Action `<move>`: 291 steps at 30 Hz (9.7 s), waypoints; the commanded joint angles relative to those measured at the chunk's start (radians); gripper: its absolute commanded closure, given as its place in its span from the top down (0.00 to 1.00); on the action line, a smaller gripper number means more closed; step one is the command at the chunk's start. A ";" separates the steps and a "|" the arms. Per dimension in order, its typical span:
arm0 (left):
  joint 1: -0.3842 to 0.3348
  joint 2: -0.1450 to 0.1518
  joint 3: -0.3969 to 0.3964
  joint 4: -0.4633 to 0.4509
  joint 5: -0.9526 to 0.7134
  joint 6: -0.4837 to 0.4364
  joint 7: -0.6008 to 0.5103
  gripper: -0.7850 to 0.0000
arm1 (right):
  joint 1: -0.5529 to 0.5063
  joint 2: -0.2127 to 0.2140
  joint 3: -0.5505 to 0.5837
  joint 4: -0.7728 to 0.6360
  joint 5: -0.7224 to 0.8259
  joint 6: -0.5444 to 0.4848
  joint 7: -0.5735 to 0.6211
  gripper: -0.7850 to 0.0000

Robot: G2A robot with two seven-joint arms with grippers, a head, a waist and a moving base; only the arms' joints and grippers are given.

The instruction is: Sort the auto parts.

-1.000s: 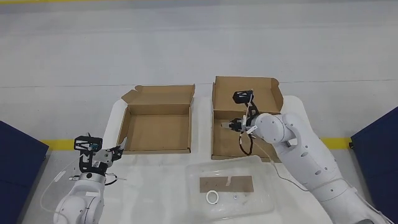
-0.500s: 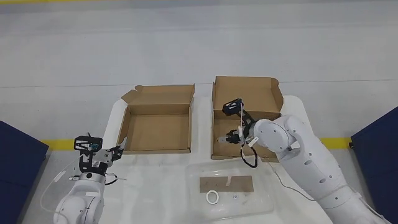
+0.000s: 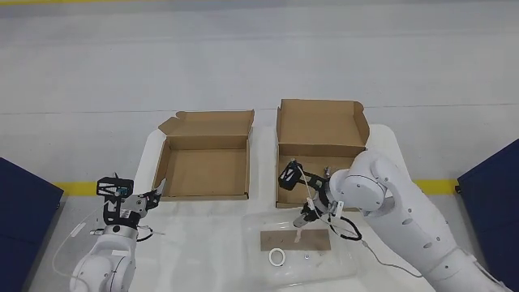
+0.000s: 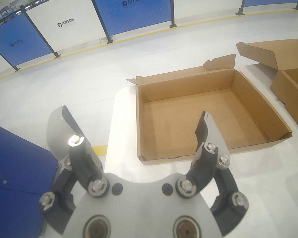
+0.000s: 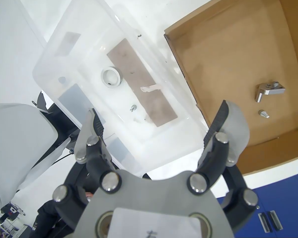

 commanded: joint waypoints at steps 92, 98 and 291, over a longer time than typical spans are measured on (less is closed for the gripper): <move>0.000 0.000 0.000 0.000 0.000 0.000 0.000 1.00 | 0.132 0.023 -0.579 0.147 -0.078 -0.066 -0.029 0.25; 0.000 0.000 0.000 0.000 0.000 0.000 0.000 1.00 | 0.131 0.017 -0.583 0.154 -0.079 -0.076 -0.029 0.10; 0.000 0.000 0.000 0.000 0.000 0.000 0.000 1.00 | -0.094 -0.085 -0.164 -0.069 2.459 0.322 -0.037 0.00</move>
